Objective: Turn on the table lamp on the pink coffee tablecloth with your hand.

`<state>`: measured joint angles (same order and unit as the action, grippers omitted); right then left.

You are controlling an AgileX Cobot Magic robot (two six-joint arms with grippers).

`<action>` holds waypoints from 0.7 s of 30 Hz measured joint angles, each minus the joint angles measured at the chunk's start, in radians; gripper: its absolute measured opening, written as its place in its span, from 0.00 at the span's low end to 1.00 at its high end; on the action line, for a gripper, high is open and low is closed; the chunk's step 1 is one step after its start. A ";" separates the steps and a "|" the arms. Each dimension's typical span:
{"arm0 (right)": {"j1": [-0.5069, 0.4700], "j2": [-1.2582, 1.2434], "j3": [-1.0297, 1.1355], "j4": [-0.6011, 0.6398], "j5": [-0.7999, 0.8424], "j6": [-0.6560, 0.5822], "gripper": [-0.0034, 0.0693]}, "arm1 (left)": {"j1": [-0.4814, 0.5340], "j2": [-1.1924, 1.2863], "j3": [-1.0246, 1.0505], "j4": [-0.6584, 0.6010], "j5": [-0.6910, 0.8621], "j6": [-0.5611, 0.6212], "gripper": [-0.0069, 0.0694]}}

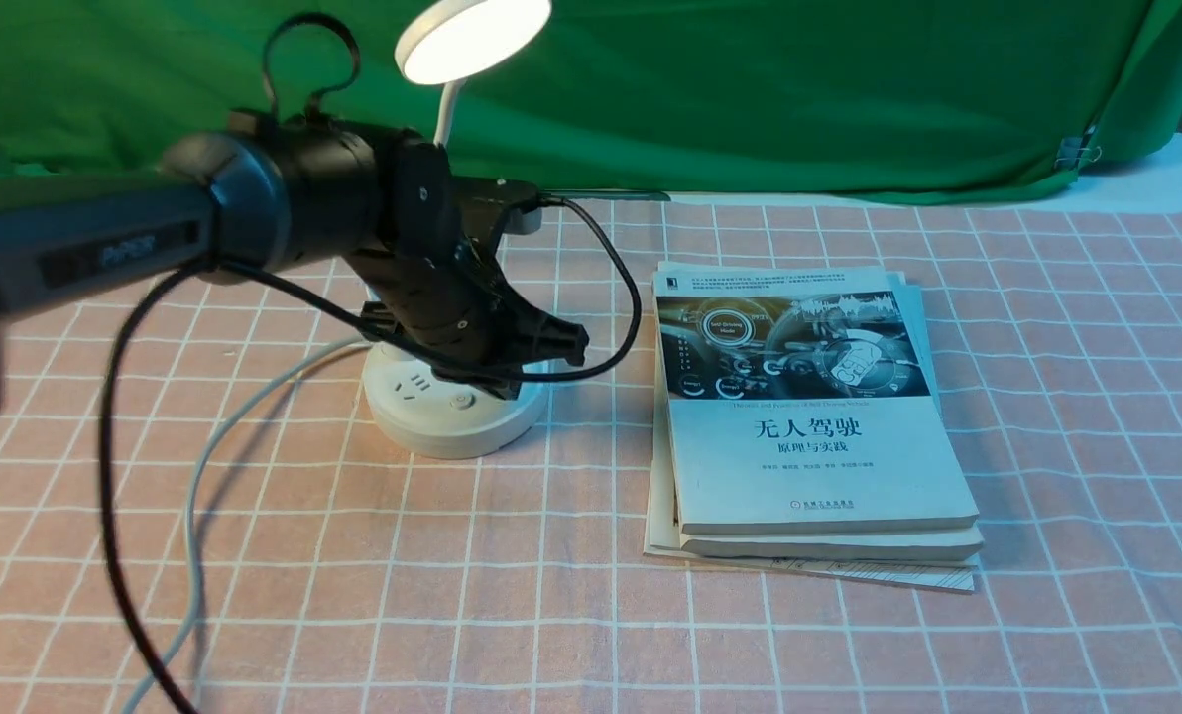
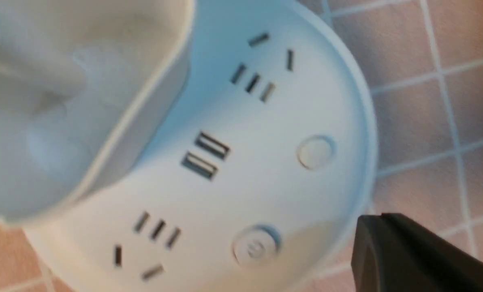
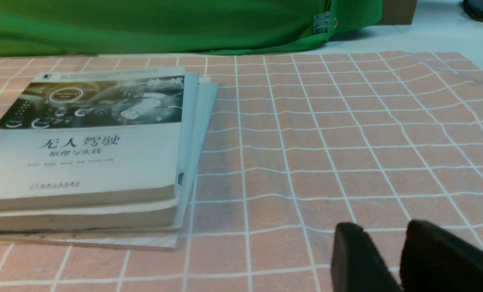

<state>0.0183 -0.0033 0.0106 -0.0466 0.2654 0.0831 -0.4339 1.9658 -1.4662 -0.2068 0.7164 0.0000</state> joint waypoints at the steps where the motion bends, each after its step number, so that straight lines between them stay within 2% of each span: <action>1: 0.000 0.000 0.000 0.000 0.000 0.000 0.37 | 0.000 -0.027 0.016 -0.015 0.000 0.009 0.08; 4: 0.000 0.000 0.000 0.000 0.000 0.000 0.37 | 0.000 -0.106 0.118 -0.087 -0.001 0.052 0.08; 7: 0.000 0.000 0.000 0.000 0.000 0.001 0.37 | 0.000 -0.202 0.329 -0.185 -0.029 0.121 0.08; 10: 0.000 0.000 0.000 0.000 0.000 0.000 0.37 | 0.000 -0.335 0.500 -0.231 -0.061 0.160 0.08; 16: 0.000 0.000 0.000 0.000 0.000 0.000 0.37 | 0.000 -0.660 0.621 -0.204 -0.090 0.166 0.09; 17: 0.000 0.000 0.000 0.000 0.000 0.000 0.37 | 0.000 -0.789 0.636 -0.171 -0.094 0.164 0.09; 21: 0.000 0.000 0.000 0.000 0.000 0.000 0.37 | 0.000 -1.050 0.655 -0.067 -0.098 0.114 0.09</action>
<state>0.0183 -0.0033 0.0106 -0.0466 0.2654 0.0831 -0.4339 0.9160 -0.8108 -0.2734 0.6181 0.1137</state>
